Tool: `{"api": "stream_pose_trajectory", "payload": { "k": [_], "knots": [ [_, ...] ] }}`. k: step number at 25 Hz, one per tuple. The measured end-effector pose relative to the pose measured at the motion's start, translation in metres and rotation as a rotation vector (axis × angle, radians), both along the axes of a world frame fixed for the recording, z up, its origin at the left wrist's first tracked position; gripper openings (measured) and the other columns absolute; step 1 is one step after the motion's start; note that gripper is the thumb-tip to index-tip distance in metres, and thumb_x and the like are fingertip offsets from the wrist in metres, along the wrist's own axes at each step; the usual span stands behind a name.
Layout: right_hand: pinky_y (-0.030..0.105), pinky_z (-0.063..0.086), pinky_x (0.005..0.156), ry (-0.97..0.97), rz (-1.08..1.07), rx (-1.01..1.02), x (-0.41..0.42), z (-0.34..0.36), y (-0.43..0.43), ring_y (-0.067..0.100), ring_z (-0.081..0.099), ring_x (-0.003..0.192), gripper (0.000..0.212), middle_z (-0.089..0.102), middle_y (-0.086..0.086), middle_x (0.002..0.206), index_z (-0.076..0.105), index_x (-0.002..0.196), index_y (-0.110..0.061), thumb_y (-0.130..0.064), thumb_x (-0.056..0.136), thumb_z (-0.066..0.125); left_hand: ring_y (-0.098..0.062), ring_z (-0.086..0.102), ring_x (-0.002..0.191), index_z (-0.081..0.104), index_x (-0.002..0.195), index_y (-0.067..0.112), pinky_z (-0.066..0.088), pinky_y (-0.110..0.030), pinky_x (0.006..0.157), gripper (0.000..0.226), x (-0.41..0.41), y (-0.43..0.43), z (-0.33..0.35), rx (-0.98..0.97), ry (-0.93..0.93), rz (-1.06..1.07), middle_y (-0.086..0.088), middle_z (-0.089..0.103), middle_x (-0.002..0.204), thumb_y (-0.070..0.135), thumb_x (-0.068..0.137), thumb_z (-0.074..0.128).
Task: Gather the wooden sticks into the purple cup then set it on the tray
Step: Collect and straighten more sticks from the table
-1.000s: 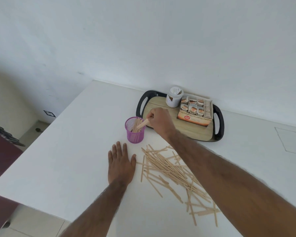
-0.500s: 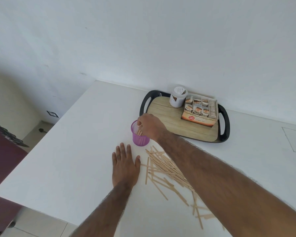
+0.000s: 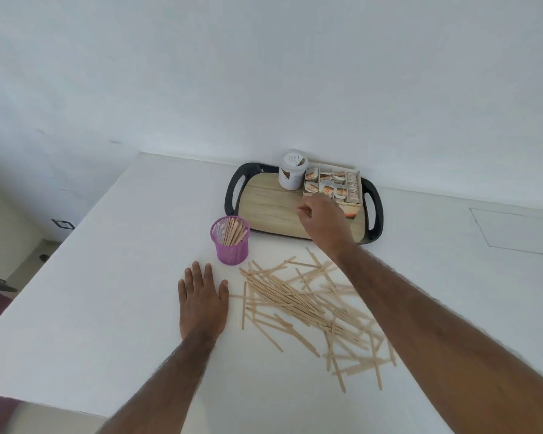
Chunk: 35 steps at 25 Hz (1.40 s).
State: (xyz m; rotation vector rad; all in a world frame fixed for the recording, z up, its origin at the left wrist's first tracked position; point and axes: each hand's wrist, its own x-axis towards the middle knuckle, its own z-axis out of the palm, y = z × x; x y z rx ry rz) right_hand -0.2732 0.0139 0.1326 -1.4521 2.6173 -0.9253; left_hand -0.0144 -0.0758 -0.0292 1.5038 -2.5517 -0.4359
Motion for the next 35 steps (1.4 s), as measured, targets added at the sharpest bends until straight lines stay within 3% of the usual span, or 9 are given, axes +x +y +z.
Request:
{"api": "stream_pose_trajectory", "payload": {
  "k": [3,5,7,10,18,23,25,28,35],
  "knots": [
    [0.035,0.049,0.064,-0.115,-0.131,0.167,-0.022,-0.034,0.066,0.017,0.061,0.070,0.028,0.062,-0.004,0.071,0.064,0.067,-0.019,-0.007,0.090,0.052,-0.027,0.008,0.158,0.027,0.160,0.010,0.008,-0.043,0.129,0.061,-0.002,0.011,0.005,0.033,0.057,-0.063,-0.011,0.016,0.170,0.042,0.108,0.029],
    [0.037,0.052,0.082,-0.153,-0.227,0.336,-0.027,-0.059,0.102,0.023,0.063,0.098,0.025,0.067,0.000,0.100,0.074,0.096,-0.017,-0.007,0.092,0.051,-0.024,0.007,0.158,0.025,0.161,0.012,0.005,-0.041,0.129,0.062,-0.007,0.031,0.007,0.058,0.095,-0.142,-0.008,0.015,0.171,0.044,0.108,0.029],
    [0.040,0.047,0.094,-0.097,-0.272,0.518,-0.028,-0.081,0.129,0.028,0.055,0.114,0.032,0.060,0.007,0.121,0.068,0.121,-0.013,-0.008,0.094,0.049,-0.023,0.002,0.159,0.020,0.163,0.015,0.001,-0.039,0.128,0.064,-0.014,0.053,0.007,0.057,0.093,-0.229,-0.007,0.009,0.172,0.048,0.107,0.027],
    [0.041,0.045,0.091,0.003,-0.253,0.667,-0.018,-0.097,0.144,0.029,0.050,0.110,0.030,0.054,0.010,0.120,0.062,0.114,-0.009,-0.005,0.092,0.042,-0.025,-0.007,0.158,0.007,0.164,0.015,-0.004,-0.040,0.128,0.070,-0.030,0.074,0.008,0.066,0.027,-0.270,-0.006,-0.003,0.172,0.053,0.107,0.024],
    [0.042,0.043,0.092,0.160,-0.011,0.631,0.026,-0.100,0.125,0.026,0.050,0.108,0.025,0.054,0.010,0.121,0.061,0.115,-0.010,-0.017,0.096,0.046,-0.025,-0.010,0.158,0.003,0.164,0.013,-0.006,-0.043,0.128,0.070,-0.049,0.087,0.013,0.090,0.027,-0.282,-0.008,-0.007,0.172,0.048,0.108,0.028],
    [0.052,0.037,0.103,0.048,0.146,0.725,0.047,-0.096,0.098,0.029,0.043,0.126,0.086,0.047,0.009,0.137,0.055,0.133,-0.014,-0.079,0.076,0.059,-0.020,-0.015,0.157,-0.003,0.163,0.015,-0.006,-0.044,0.127,0.072,-0.031,0.078,0.006,0.046,-0.018,-0.382,-0.004,-0.011,0.171,0.036,0.104,0.033],
    [0.053,0.037,0.103,0.101,0.153,0.772,0.058,-0.100,0.088,0.031,0.043,0.127,0.093,0.046,0.011,0.138,0.053,0.134,-0.012,-0.080,0.071,0.063,-0.021,-0.018,0.156,-0.007,0.163,0.014,-0.008,-0.045,0.127,0.072,-0.033,0.080,0.005,0.026,-0.066,-0.392,-0.005,-0.014,0.171,0.035,0.105,0.029],
    [0.052,0.039,0.100,0.199,0.156,0.734,0.068,-0.103,0.078,0.031,0.045,0.124,0.075,0.048,0.011,0.133,0.057,0.129,-0.012,-0.069,0.081,0.064,-0.022,-0.017,0.156,-0.007,0.163,0.013,-0.008,-0.045,0.127,0.069,-0.043,0.088,0.004,0.012,-0.071,-0.405,-0.006,-0.014,0.171,0.035,0.105,0.025],
    [0.051,0.038,0.102,0.173,0.104,0.718,0.074,-0.101,0.064,0.032,0.046,0.124,0.072,0.051,0.012,0.130,0.060,0.129,-0.011,-0.064,0.083,0.067,-0.012,0.000,0.158,0.008,0.164,0.014,0.002,-0.033,0.128,0.068,-0.039,0.085,0.001,0.111,0.272,-0.304,-0.001,0.005,0.172,0.013,0.101,0.037]
  ]
}}
